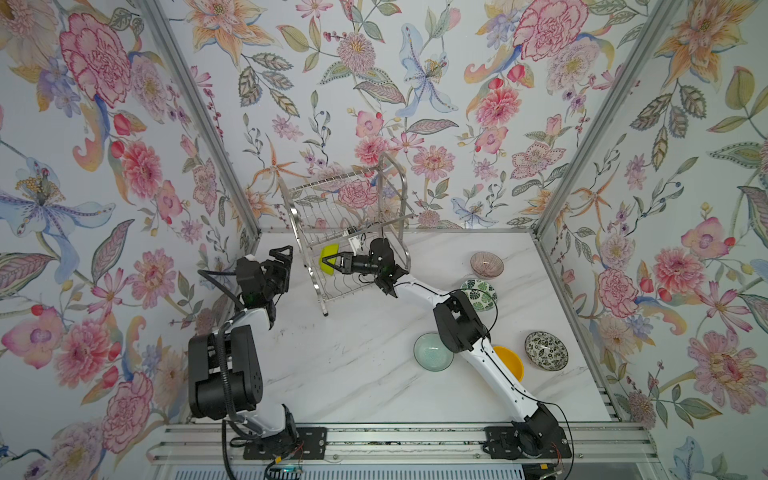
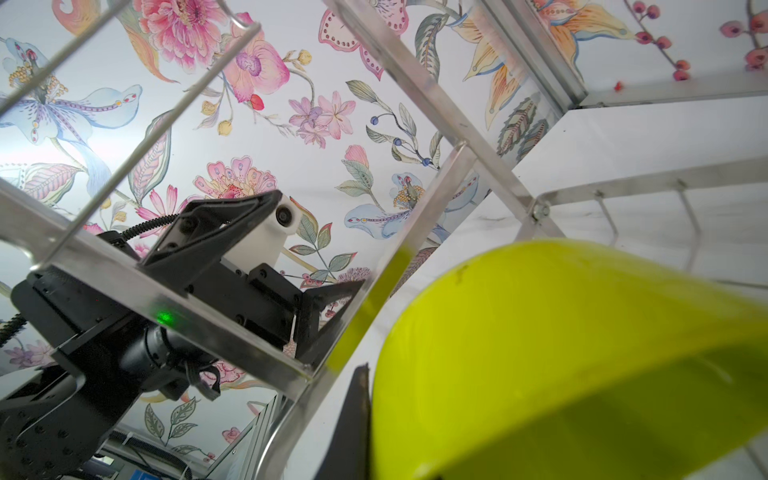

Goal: Load the bowls into the dish rack
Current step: 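Push the lime-green bowl into the rack slots with the right gripper, then lower the bowl between rack wires with the right gripper while the left gripper hovers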

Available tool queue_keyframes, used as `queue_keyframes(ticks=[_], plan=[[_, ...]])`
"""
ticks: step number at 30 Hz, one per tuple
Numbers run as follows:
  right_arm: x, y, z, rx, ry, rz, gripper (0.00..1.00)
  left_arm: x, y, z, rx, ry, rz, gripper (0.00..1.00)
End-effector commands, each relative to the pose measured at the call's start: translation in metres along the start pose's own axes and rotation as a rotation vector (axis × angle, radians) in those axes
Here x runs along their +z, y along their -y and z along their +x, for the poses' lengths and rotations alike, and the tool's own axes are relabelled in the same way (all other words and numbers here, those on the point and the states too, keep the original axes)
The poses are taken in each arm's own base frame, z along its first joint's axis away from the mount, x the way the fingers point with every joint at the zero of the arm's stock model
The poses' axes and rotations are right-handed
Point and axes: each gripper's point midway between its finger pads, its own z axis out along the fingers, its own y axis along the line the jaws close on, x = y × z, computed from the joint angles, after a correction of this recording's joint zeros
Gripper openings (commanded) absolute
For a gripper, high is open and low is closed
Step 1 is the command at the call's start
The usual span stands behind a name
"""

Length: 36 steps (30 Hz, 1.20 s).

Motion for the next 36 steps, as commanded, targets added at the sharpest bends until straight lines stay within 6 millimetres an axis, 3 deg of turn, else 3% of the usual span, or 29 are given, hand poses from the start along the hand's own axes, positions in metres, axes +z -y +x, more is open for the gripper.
queue_keyframes(ticks=[1,8,19,24,36], plan=[[-0.013,0.002,-0.016,0.015,0.027,0.028,0.00,0.018,0.002,-0.028,-0.027,0.064,0.040,0.99],[-0.016,-0.003,-0.015,0.009,0.020,0.015,0.00,0.074,-0.002,-0.047,-0.117,0.027,0.183,0.99],[-0.023,-0.009,-0.016,-0.005,0.033,0.009,0.00,0.113,-0.018,-0.046,-0.111,-0.012,0.133,0.99],[-0.025,-0.015,-0.017,-0.014,0.039,-0.001,0.00,0.134,-0.016,-0.036,-0.116,-0.057,0.138,0.99],[-0.030,-0.023,-0.022,-0.041,0.043,-0.014,0.00,0.163,-0.001,0.003,-0.087,-0.133,0.136,0.99]])
